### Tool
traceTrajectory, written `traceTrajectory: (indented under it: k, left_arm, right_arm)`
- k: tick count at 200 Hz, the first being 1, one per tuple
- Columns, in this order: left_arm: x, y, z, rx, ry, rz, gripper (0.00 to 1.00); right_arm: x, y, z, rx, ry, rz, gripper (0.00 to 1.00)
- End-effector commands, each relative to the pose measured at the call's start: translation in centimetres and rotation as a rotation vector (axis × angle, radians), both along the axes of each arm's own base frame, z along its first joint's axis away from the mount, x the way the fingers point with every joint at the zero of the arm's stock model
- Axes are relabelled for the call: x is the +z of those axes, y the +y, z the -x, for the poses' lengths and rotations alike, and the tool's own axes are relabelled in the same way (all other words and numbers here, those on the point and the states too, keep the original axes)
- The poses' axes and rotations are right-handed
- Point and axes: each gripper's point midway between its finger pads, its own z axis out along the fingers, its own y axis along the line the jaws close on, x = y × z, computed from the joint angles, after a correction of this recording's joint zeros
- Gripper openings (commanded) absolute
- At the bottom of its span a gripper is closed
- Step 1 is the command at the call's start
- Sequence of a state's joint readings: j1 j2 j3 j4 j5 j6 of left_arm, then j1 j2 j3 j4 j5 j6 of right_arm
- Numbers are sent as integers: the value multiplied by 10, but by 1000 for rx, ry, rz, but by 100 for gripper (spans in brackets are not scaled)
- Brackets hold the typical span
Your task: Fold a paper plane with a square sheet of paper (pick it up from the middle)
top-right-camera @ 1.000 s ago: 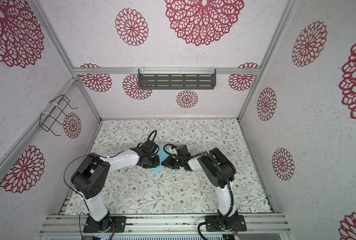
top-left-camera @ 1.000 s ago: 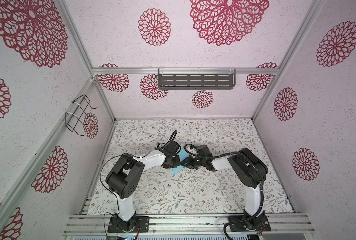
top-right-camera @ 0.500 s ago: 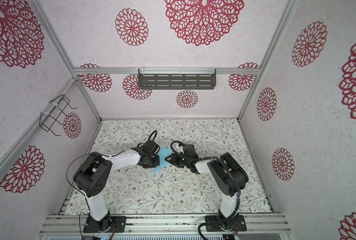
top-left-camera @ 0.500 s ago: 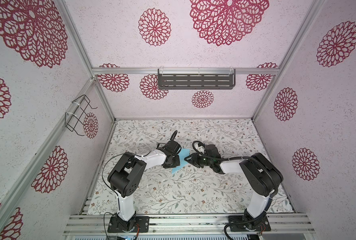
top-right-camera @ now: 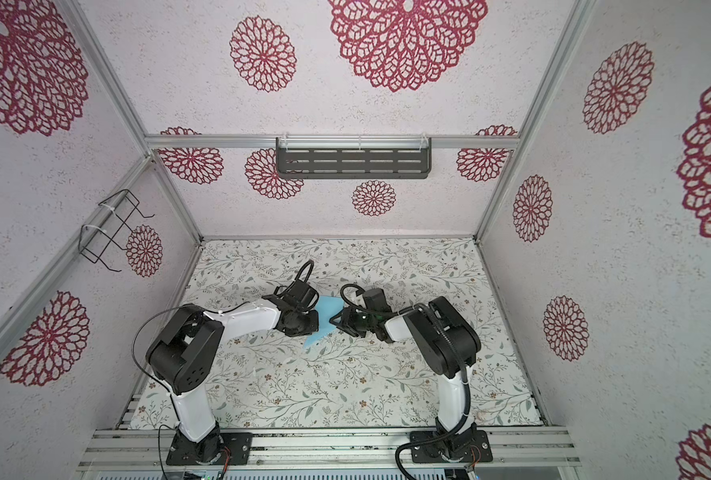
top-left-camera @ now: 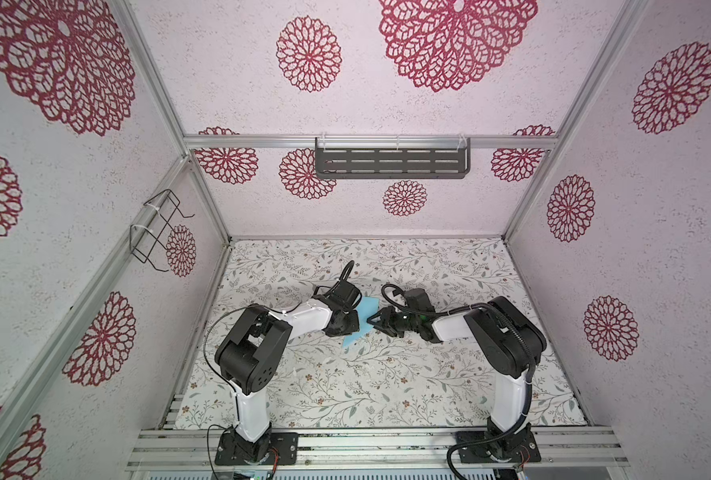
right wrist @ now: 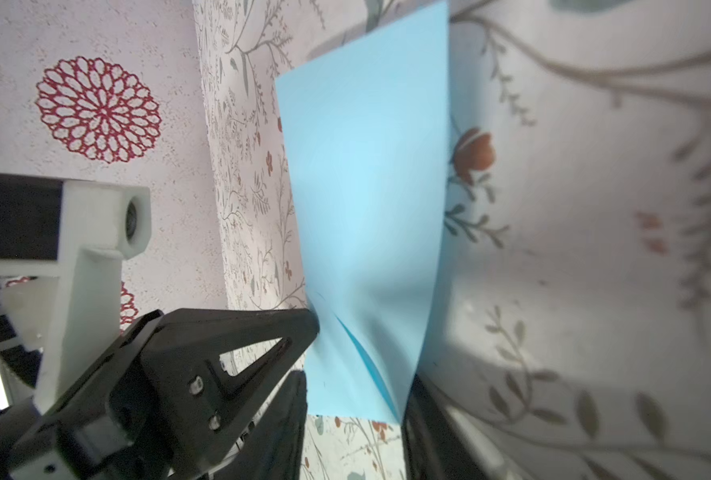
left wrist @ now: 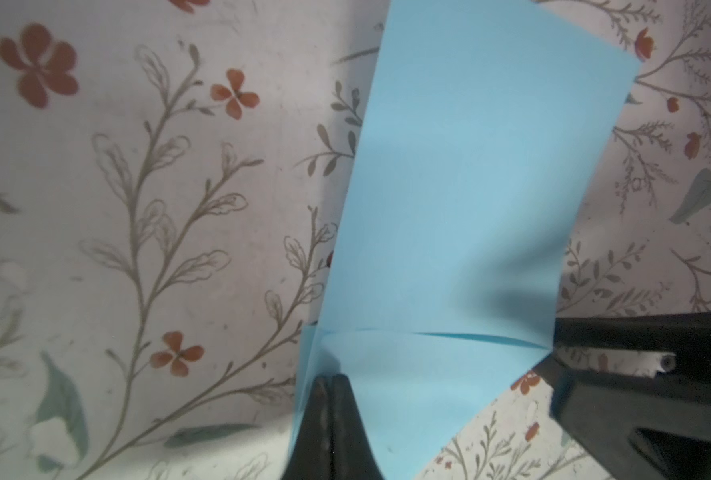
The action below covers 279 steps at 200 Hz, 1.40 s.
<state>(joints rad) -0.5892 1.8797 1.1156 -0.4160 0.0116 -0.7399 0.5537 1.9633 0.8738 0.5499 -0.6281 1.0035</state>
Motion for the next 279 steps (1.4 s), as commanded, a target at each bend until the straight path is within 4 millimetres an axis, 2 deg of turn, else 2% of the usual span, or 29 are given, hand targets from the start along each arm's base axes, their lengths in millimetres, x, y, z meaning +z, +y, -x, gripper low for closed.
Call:
traceTrajectory:
  k: [1, 25, 43, 77, 121, 153, 175, 197, 249, 279]
  left_arm:
    - [-10, 2, 5, -10, 18, 15, 3]
    - [-8, 0, 2, -12, 8, 46, 4]
    - [-7, -1, 0, -15, 0, 65, 5]
    - [7, -6, -5, -38, -47, 96, 9]
    - [51, -18, -15, -83, -206, 201, 24]
    - [73, -23, -13, -165, -366, 244, 42]
    - [72, -26, -6, -224, -431, 259, 51]
    - [71, -36, 3, -319, -495, 274, 58]
    - [68, -58, 17, -508, -616, 263, 57]
    - [54, -59, 11, -558, -672, 217, 56]
  right_arm:
    - [11, 15, 1, 20, 21, -87, 39]
    - [17, 23, 0, 15, 27, -127, 35]
    - [13, 24, 0, 11, 37, -114, 31]
    - [2, 16, -4, -34, 40, -45, 15]
    - [6, 14, -14, -68, 17, 6, 7]
    - [12, 10, -17, -107, 8, 41, 5]
    - [16, 5, -18, -145, 8, 59, 4]
    - [22, 1, -18, -182, 8, 60, 4]
    - [24, -2, -15, -234, 50, 69, 3]
    - [28, 1, -17, -228, 54, 68, 3]
